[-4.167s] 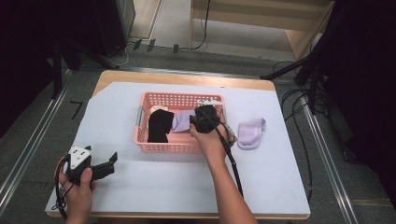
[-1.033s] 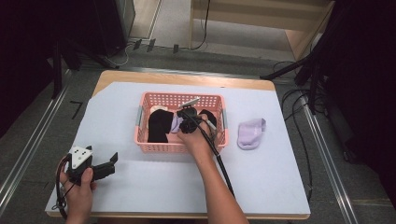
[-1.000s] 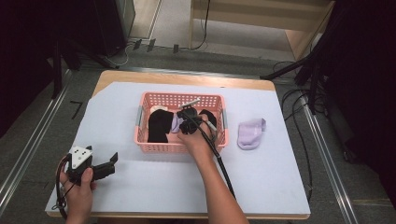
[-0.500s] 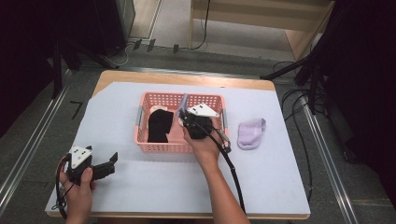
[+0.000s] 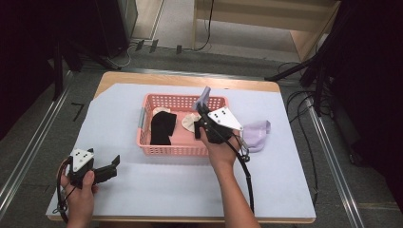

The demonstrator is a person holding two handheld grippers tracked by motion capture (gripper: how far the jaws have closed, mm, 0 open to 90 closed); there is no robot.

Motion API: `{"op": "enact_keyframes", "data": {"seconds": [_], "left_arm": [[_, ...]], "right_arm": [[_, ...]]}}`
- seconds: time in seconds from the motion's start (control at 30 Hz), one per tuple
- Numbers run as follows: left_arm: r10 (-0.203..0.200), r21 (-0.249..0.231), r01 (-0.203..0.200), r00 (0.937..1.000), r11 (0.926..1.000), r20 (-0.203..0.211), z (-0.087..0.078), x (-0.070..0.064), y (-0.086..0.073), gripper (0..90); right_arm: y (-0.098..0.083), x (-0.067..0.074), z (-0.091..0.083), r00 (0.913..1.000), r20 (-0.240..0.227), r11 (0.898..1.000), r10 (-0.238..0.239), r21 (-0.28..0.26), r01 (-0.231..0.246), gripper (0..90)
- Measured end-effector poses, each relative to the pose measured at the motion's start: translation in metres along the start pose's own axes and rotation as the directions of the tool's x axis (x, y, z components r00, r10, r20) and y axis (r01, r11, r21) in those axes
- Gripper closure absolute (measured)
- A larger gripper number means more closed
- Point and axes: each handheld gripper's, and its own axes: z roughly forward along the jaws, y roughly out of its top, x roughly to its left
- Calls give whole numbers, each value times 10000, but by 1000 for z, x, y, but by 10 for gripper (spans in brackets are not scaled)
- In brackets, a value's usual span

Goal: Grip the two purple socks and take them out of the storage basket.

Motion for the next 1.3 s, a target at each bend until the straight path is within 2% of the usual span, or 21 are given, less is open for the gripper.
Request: {"op": "enact_keyframes", "data": {"seconds": [0.2, 0.43, 0.67, 0.87, 0.93, 1.0, 1.03, 1.1, 1.13, 1.17, 1.23, 1.27, 1.3], "left_arm": [[9, -33, -9, 10000, 10000, 21, 0, 0, 0, 64], [0, -5, 0, 10000, 10000, -44, 0, -1, 0, 64], [50, 33, -50, 10000, 10000, -61, 0, -1, 0, 64], [74, -9, -74, 9999, 10000, -87, 0, -2, 0, 64], [98, -21, -98, 9999, 9999, -82, 0, -2, 0, 64], [103, -19, -103, 9999, 9999, -86, 0, -2, 0, 64], [107, -18, -107, 9999, 9999, -86, 0, -2, 0, 64], [83, -13, -83, 9999, 10000, -84, 0, -2, 0, 64], [64, -12, -64, 9999, 10000, -83, 0, -2, 0, 64], [46, -12, -46, 10000, 10000, -88, 0, -2, 0, 64], [75, -6, -75, 9999, 10000, -104, 0, -2, 0, 64], [94, -12, -94, 9999, 10000, -96, 0, -2, 0, 64], [84, -10, -84, 9999, 10000, -109, 0, -2, 0, 64]], "right_arm": [[3, -20, -20, 9987, 506, 9987, 0, -501, 25, 880], [0, -49, -43, 9932, 1161, 9973, 117, -738, -31, 880], [-14, -78, -62, 9818, 1865, 9985, 363, -461, -282, 879], [-45, -98, -68, 9692, 2386, 9965, 606, 424, -727, 879], [-57, -105, -69, 9634, 2564, 9923, 781, 734, -1000, 878], [-67, -111, -72, 9567, 2675, 9836, 1148, 1043, -1472, 873], [-71, -113, -73, 9524, 2652, 9745, 1501, 1227, -1878, 862], [-75, -118, -77, 9387, 2474, 9510, 2402, 1340, -2787, 755], [-77, -120, -81, 9213, 2439, 9288, 3029, 1409, -3427, 697], [-78, -121, -85, 9161, 2461, 9241, 3165, 1377, -3563, 668], [-80, -122, -94, 9109, 2650, 9234, 3163, 1338, -3597, 574], [-81, -123, -98, 9117, 2695, 9253, 3100, 1348, -3545, 522], [-82, -123, -102, 9058, 2821, 9210, 3161, 1378, -3643, 487]]}}
